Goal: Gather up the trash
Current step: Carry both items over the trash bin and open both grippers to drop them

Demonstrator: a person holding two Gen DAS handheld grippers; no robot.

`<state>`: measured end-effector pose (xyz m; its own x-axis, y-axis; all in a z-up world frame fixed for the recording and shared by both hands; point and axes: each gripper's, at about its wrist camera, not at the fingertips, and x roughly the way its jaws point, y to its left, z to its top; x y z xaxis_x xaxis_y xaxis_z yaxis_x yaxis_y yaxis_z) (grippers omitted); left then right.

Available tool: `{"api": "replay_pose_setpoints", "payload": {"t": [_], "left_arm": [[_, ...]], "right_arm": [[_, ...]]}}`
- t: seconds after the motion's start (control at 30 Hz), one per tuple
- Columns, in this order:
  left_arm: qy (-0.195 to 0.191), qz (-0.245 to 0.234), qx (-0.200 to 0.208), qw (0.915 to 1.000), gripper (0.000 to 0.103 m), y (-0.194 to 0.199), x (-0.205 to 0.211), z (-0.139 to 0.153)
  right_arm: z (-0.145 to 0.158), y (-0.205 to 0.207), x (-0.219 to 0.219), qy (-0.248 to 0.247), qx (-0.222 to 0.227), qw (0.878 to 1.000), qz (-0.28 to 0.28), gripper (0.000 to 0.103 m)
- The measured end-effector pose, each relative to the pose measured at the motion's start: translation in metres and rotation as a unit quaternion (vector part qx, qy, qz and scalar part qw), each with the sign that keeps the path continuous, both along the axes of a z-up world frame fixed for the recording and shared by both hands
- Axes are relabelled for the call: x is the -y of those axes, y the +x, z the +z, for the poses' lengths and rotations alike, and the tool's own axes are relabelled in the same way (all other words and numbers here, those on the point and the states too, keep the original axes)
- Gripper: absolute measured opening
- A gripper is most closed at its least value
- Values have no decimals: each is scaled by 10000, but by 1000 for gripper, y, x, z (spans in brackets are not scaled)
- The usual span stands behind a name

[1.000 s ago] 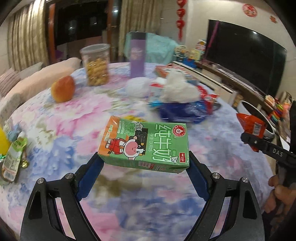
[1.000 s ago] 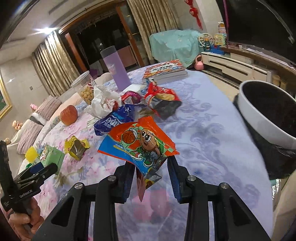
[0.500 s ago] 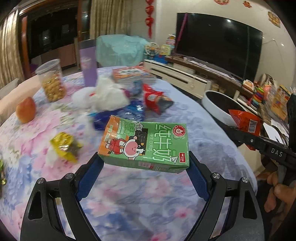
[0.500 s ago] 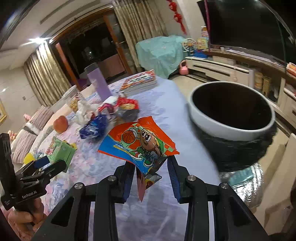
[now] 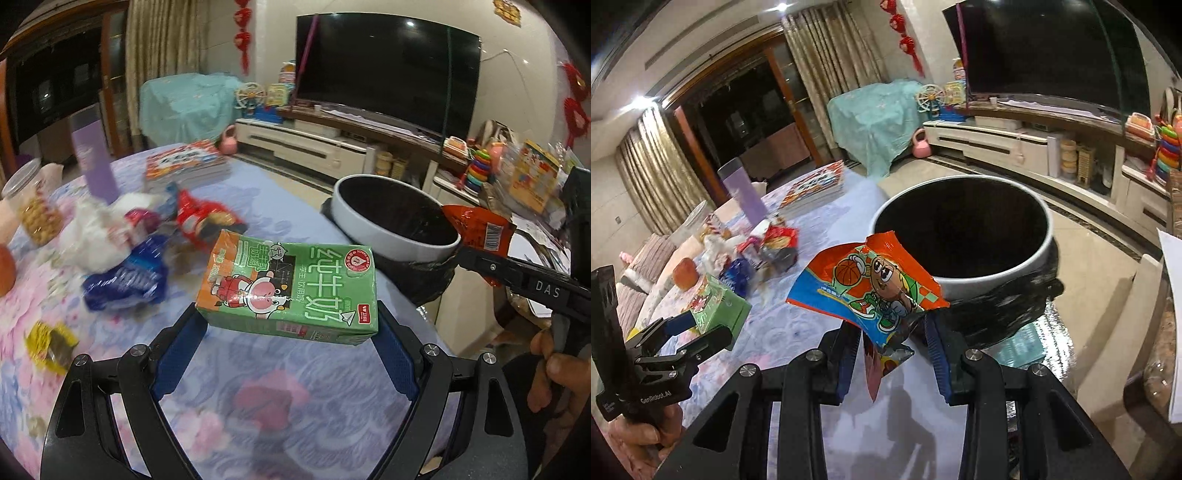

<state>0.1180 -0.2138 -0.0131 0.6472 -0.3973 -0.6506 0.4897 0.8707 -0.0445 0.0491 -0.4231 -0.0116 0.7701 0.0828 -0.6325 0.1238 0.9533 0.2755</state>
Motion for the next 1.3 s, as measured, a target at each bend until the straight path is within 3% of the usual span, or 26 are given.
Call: {"api": "replay_pose_setpoints", "payload": {"t": [1.3], "left_arm": [[467,-1038,-72,9935,90,77,131,10]], "right_arm": [[6,56,76,125,-214,9997,-30,38]]}}
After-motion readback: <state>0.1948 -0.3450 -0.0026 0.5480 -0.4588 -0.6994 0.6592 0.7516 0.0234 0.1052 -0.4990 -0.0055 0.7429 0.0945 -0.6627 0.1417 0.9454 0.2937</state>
